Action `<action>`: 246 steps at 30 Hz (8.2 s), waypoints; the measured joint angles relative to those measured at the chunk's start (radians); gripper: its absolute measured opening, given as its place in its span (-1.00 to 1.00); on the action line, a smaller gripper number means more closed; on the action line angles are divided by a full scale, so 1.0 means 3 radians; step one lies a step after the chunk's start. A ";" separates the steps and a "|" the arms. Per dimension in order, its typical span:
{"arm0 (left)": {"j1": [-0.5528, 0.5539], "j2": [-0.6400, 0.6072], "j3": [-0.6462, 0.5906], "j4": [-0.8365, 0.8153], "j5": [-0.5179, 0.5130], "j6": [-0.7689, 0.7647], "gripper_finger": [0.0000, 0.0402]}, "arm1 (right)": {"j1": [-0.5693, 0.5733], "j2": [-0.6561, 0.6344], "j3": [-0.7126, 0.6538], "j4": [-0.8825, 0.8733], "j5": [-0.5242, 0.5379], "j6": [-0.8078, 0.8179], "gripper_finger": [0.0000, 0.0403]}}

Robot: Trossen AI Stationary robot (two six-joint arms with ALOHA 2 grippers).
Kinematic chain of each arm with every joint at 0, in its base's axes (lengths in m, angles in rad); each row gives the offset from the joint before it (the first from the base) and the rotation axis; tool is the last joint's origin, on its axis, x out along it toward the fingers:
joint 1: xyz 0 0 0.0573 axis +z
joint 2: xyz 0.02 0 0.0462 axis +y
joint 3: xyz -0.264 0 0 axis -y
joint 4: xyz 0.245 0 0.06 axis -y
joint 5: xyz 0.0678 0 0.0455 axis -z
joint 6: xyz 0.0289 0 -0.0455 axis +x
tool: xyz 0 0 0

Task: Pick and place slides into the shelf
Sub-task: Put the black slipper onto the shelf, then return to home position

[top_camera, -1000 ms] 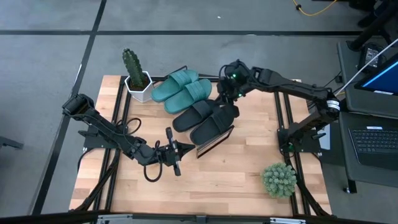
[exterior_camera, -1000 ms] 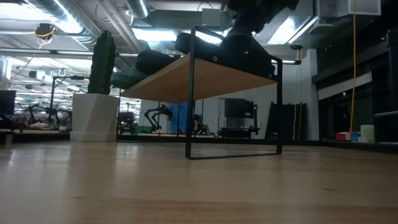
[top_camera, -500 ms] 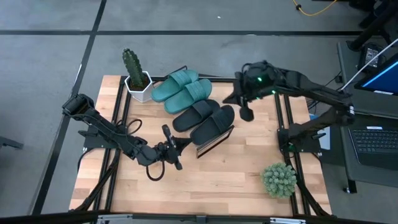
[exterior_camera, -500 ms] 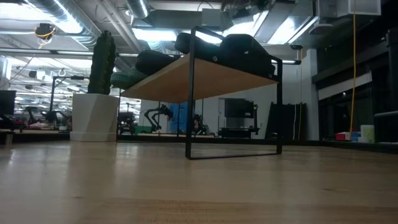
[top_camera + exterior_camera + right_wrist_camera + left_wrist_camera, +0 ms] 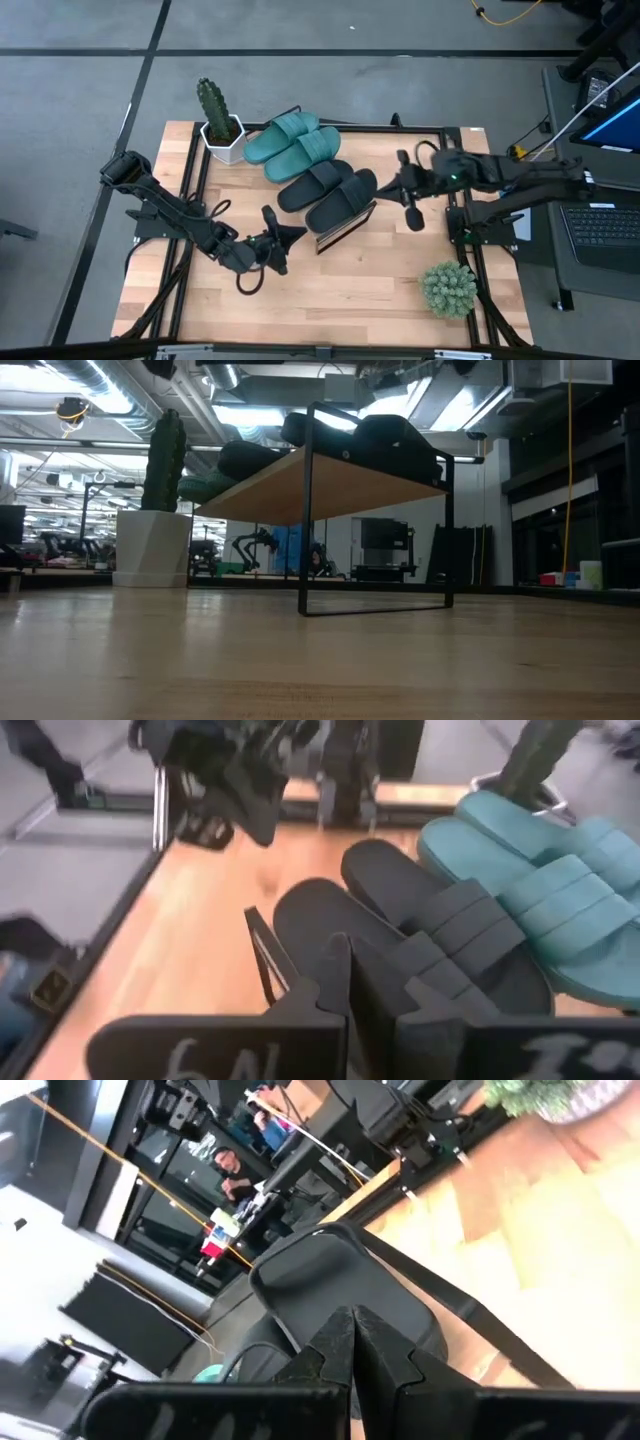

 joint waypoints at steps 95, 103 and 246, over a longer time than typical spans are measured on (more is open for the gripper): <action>0.0437 0.0256 0.0000 -0.0557 0.0368 0.1740 -0.33 | 0.0479 -0.0395 -0.1306 0.1272 0.0172 0.0754 -0.97; 0.0505 0.0256 -0.0001 -0.0493 0.0687 0.1241 -0.72 | 0.0479 -0.0395 -0.1306 0.1287 0.0171 0.0746 -0.97; 0.0114 -0.0089 -0.0001 -0.0381 0.0100 0.0027 -1.00 | -0.0810 0.0433 -0.0345 0.0844 -0.0653 -0.0401 -0.97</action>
